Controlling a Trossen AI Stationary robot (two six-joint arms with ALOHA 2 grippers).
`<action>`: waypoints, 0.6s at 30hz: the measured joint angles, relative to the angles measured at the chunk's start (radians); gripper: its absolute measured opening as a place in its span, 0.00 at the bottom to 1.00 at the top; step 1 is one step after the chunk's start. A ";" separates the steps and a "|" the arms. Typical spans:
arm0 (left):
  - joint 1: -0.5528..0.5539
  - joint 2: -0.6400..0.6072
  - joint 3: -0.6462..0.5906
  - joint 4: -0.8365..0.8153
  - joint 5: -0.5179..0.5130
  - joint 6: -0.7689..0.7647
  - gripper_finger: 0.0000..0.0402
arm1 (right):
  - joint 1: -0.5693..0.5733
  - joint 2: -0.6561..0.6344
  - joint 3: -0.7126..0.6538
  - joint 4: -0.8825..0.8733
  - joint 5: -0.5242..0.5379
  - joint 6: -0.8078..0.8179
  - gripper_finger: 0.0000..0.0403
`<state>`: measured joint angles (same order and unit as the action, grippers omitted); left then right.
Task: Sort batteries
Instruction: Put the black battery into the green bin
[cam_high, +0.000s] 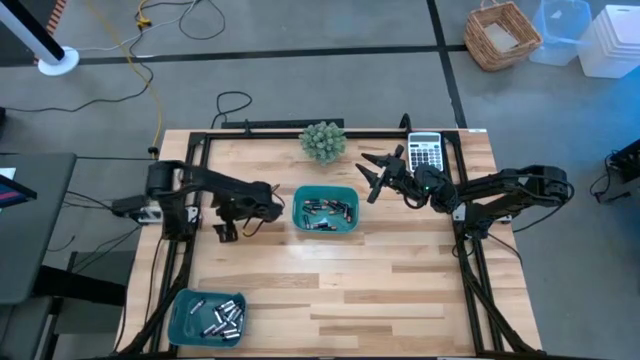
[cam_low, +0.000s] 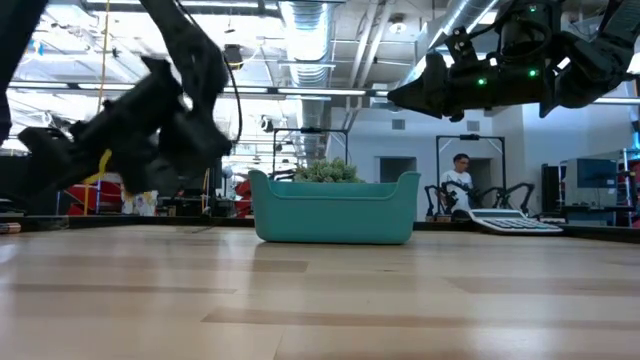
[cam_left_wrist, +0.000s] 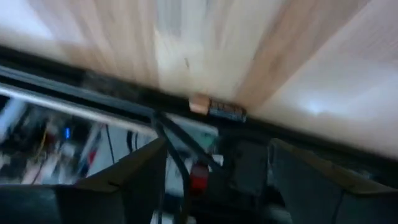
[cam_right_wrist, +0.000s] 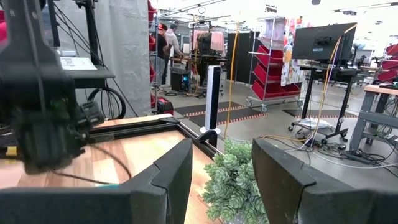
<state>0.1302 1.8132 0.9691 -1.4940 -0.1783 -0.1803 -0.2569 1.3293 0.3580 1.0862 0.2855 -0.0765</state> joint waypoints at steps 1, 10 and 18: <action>0.004 0.034 0.000 -0.017 0.015 0.004 0.70 | 0.000 0.000 0.000 0.000 0.000 0.000 0.45; 0.022 0.267 -0.002 -0.032 0.069 0.108 0.74 | 0.001 0.000 0.000 -0.002 0.000 -0.001 0.45; 0.045 0.312 -0.007 0.010 0.067 0.150 0.74 | 0.001 0.000 0.000 -0.003 0.000 -0.002 0.45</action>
<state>0.1752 2.1250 0.9620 -1.4841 -0.1116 -0.0304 -0.2558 1.3293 0.3580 1.0836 0.2855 -0.0784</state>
